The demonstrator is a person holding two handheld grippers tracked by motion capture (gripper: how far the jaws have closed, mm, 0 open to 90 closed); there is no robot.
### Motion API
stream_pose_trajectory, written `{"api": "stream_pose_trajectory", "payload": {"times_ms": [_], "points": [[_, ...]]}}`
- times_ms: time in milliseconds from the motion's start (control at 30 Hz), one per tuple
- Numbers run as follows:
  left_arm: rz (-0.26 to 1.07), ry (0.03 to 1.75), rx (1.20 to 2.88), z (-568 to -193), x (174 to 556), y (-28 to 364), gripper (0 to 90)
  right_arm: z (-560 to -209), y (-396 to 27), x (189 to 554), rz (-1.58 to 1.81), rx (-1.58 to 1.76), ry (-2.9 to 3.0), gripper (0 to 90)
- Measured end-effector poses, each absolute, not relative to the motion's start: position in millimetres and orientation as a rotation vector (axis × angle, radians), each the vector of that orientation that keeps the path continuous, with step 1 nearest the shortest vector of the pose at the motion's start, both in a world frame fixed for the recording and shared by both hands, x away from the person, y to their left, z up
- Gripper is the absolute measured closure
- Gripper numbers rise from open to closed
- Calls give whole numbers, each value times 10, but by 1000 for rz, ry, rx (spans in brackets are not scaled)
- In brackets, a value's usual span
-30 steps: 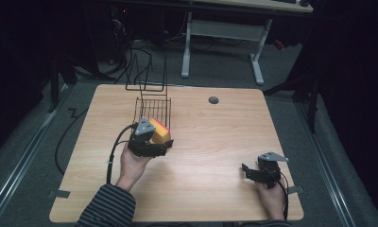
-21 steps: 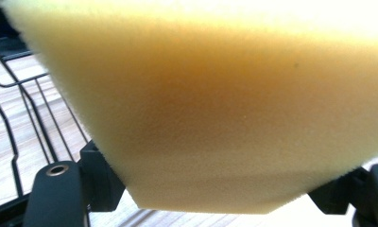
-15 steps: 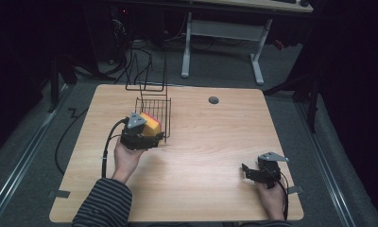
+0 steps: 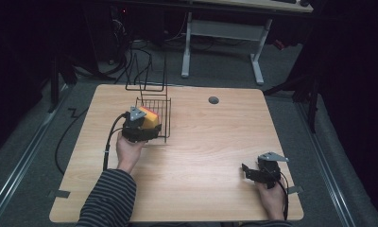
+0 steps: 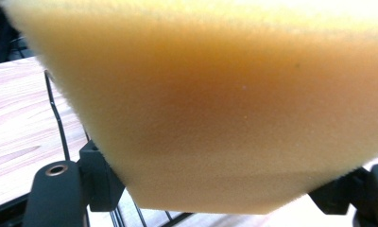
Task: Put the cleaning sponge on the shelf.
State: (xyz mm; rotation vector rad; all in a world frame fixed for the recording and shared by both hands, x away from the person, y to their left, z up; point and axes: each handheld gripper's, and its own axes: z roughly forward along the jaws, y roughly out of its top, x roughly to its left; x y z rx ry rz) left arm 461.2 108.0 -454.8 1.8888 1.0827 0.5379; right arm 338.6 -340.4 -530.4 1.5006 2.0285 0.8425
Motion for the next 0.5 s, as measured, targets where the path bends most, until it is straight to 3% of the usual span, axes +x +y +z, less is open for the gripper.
{"api": "stream_pose_trajectory", "payload": {"times_ms": [500], "points": [[559,1163,1898,-4704,4885,993,232,-5304,-3404,3386,842,1500,2029,252]]}}
